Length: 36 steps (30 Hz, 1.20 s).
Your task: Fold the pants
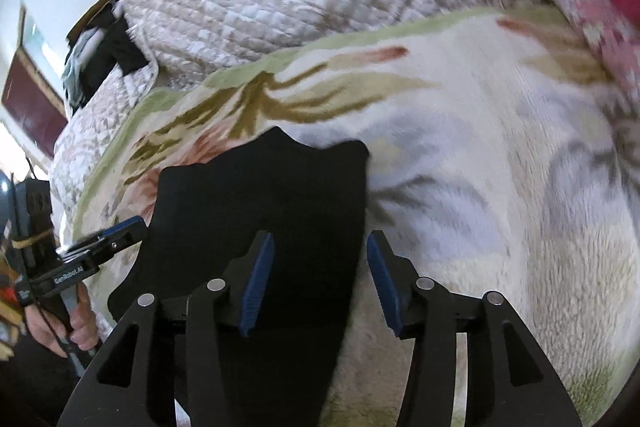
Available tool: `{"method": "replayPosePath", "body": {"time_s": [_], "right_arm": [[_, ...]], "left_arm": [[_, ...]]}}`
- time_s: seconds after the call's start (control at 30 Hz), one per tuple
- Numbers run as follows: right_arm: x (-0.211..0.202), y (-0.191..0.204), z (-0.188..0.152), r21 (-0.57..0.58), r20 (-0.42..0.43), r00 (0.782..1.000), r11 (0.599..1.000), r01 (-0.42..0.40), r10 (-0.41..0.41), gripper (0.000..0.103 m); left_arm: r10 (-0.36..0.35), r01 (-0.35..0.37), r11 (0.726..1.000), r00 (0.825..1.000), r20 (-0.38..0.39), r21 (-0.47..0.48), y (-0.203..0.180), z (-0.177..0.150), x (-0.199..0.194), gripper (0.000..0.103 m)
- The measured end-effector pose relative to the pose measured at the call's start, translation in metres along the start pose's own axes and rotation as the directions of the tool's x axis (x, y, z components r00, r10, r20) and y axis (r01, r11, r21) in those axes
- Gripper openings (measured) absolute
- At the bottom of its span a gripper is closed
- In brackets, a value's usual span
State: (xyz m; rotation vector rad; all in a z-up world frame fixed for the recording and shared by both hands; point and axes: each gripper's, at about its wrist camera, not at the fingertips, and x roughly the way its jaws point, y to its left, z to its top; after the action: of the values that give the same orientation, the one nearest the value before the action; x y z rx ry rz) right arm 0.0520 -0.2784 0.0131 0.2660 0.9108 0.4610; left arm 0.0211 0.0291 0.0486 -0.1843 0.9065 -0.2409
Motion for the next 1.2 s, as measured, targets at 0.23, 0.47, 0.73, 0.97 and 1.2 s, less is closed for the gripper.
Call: {"method": "replayPosePath", "body": {"time_s": [0.23,0.47,0.73,0.97,1.2], "right_arm": [[0.009,-0.005,-0.004,0.034,-0.055,0.996,0.997,-0.072,0.074,0.05],[0.007,0.0,-0.012,0.015,-0.104,0.985,0.99,-0.139,0.14,0.051],[0.022,-0.001,-0.003,0.056,-0.103,0.982,0.986,-0.154,0.159,0.05],[0.016,-0.002,-0.007,0.081,-0.086,0.982,0.984,-0.16,0.166,0.026],[0.021,0.0,-0.005,0.091,-0.092,0.985,0.986,-0.14,0.148,0.022]], "left_arm": [[-0.096,0.094,0.995,0.994,-0.049,-0.041,-0.002,-0.007,0.011,0.049],[-0.172,0.162,0.976,0.983,-0.064,-0.143,0.012,-0.019,0.012,0.055],[-0.176,0.166,0.975,0.983,-0.055,-0.145,0.007,-0.012,0.026,0.063],[-0.168,0.158,0.971,0.985,-0.043,-0.178,0.007,-0.017,0.018,0.046],[-0.116,0.109,0.982,0.993,-0.037,-0.151,-0.003,-0.012,0.015,0.035]]}}
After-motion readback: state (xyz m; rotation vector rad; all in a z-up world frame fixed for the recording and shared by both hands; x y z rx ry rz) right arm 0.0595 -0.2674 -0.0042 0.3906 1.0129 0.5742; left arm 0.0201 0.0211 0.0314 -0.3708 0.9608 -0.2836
